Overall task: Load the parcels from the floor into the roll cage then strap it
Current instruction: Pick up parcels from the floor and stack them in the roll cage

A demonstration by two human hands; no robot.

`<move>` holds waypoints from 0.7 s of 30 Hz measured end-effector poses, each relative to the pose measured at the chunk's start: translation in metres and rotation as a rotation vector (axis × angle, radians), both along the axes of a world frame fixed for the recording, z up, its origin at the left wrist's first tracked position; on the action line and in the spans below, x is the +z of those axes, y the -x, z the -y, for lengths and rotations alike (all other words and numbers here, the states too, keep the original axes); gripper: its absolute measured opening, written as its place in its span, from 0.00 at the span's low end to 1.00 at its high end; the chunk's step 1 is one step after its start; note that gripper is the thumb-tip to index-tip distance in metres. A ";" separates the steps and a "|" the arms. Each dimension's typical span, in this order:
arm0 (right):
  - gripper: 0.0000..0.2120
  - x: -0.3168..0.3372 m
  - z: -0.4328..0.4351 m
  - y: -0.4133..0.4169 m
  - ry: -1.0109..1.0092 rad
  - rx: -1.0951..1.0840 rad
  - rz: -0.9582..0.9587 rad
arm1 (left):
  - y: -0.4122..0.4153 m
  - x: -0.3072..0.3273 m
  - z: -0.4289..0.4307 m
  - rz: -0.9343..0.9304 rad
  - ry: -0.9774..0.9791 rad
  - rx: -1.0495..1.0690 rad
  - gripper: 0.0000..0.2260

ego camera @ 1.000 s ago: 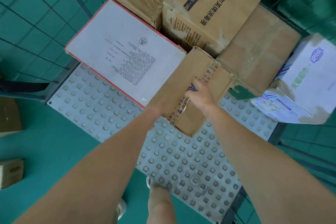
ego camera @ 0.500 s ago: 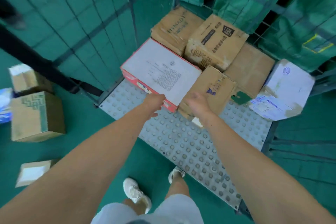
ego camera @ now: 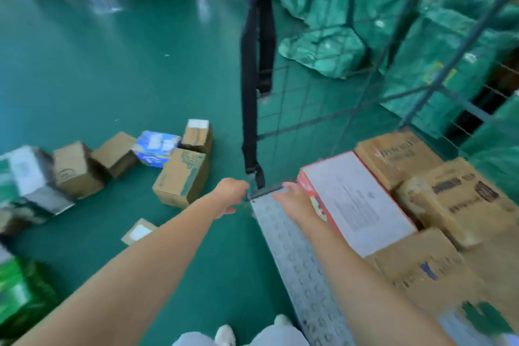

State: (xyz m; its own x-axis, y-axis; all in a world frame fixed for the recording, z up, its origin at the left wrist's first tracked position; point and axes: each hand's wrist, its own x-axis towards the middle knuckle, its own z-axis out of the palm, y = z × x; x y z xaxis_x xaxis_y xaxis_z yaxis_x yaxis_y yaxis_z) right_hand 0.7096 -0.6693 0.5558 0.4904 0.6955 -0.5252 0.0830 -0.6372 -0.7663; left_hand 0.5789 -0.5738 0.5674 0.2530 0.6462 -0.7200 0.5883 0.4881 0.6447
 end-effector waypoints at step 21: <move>0.30 0.052 -0.161 0.203 -0.101 0.878 -0.037 | 0.251 0.056 -0.002 -0.041 -0.276 0.931 0.04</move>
